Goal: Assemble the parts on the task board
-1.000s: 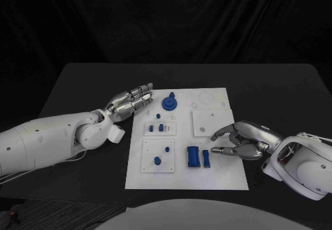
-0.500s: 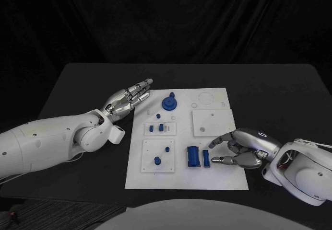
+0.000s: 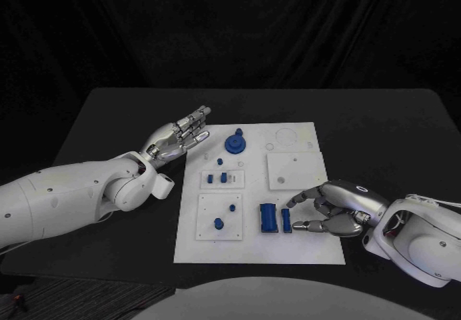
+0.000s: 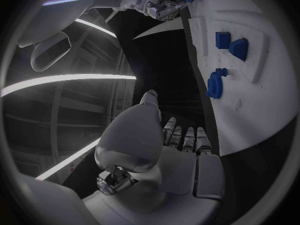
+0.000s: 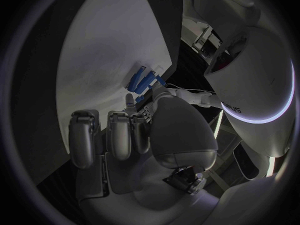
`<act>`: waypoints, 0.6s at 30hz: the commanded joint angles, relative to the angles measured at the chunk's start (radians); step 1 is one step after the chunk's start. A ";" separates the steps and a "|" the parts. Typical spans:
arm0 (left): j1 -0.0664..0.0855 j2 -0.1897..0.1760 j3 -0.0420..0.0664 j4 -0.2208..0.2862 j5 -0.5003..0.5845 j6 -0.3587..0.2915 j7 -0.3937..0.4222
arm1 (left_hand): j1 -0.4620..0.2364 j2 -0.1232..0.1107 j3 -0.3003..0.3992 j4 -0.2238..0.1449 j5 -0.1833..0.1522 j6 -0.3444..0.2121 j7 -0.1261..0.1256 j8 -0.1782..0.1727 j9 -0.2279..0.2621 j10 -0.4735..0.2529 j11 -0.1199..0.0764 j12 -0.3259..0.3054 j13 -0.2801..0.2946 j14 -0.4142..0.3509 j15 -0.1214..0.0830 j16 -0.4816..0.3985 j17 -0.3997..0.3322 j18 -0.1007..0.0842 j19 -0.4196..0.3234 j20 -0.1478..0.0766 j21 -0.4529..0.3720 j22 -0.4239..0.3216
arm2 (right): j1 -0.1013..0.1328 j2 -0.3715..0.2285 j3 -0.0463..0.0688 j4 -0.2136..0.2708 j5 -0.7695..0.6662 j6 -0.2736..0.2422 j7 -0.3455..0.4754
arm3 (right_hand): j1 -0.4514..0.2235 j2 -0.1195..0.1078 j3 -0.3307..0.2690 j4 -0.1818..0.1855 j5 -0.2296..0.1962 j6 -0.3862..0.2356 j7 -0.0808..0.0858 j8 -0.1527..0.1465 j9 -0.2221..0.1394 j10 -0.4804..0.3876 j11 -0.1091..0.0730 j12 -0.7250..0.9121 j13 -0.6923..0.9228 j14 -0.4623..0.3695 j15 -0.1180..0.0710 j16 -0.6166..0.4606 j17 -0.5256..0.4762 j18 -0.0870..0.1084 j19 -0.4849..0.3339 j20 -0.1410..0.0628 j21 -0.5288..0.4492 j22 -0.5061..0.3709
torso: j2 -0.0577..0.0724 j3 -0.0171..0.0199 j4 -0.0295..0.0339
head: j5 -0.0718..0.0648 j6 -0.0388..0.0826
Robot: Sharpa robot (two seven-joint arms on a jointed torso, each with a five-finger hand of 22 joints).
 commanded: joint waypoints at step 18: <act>-0.002 0.007 0.001 -0.014 -0.018 0.041 0.133 | 0.063 0.041 0.010 -0.004 0.068 -0.032 0.027 -0.007 -0.003 -0.007 0.041 -0.007 -0.003 0.000 0.000 -0.004 -0.001 -0.011 0.001 0.017 -0.003 -0.001 | -0.009 0.015 0.000 0.007 -0.009 0.035 -0.015 | 0.010 0.003 0.009 0.001 0.001 0.002 -0.013 -0.011 -0.018 0.105 -0.019 0.003 0.263 0.086 -0.012 0.004 0.163 -0.020 0.099 -0.014 0.001 0.258 | -0.001 -0.0007 0.0000 | -0.002 0.000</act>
